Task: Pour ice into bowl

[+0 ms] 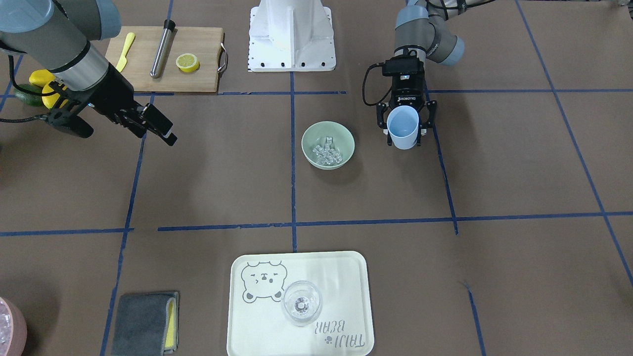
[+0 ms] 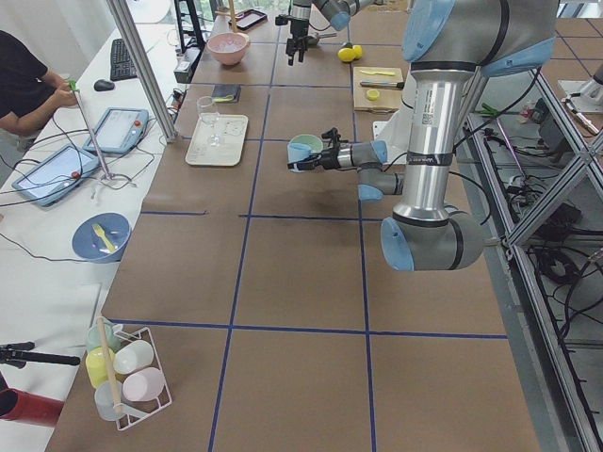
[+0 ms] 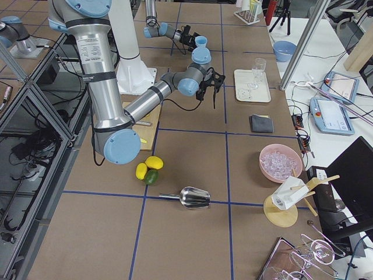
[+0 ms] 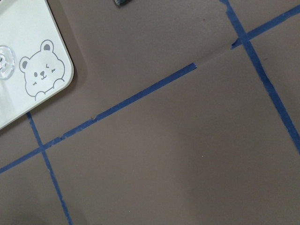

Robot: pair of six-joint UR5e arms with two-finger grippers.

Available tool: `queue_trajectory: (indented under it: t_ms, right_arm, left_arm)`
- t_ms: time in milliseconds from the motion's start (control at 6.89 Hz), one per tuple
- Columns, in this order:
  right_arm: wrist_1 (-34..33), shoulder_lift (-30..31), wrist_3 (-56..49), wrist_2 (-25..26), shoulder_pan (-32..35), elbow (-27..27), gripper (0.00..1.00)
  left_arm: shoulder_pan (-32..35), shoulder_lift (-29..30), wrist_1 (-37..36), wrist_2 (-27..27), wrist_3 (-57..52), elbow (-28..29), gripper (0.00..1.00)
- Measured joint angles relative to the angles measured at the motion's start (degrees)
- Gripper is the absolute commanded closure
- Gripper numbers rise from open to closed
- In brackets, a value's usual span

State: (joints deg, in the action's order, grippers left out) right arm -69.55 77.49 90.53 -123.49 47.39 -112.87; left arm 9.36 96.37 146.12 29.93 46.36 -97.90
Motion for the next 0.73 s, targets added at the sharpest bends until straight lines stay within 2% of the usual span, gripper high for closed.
queue_trajectory:
  t_ms: [290, 726]
  right_arm:
    - [-0.03, -0.08, 0.00, 0.98, -0.67, 0.02, 0.00]
    - [-0.12, -0.54, 0.00, 3.58, -2.07, 0.02, 0.00]
  left_arm:
    - [-0.03, -8.09, 0.29, 1.06, 19.67, -0.30, 1.00]
    - [-0.03, -17.45, 1.18, 1.14, 26.99, 1.21, 1.00]
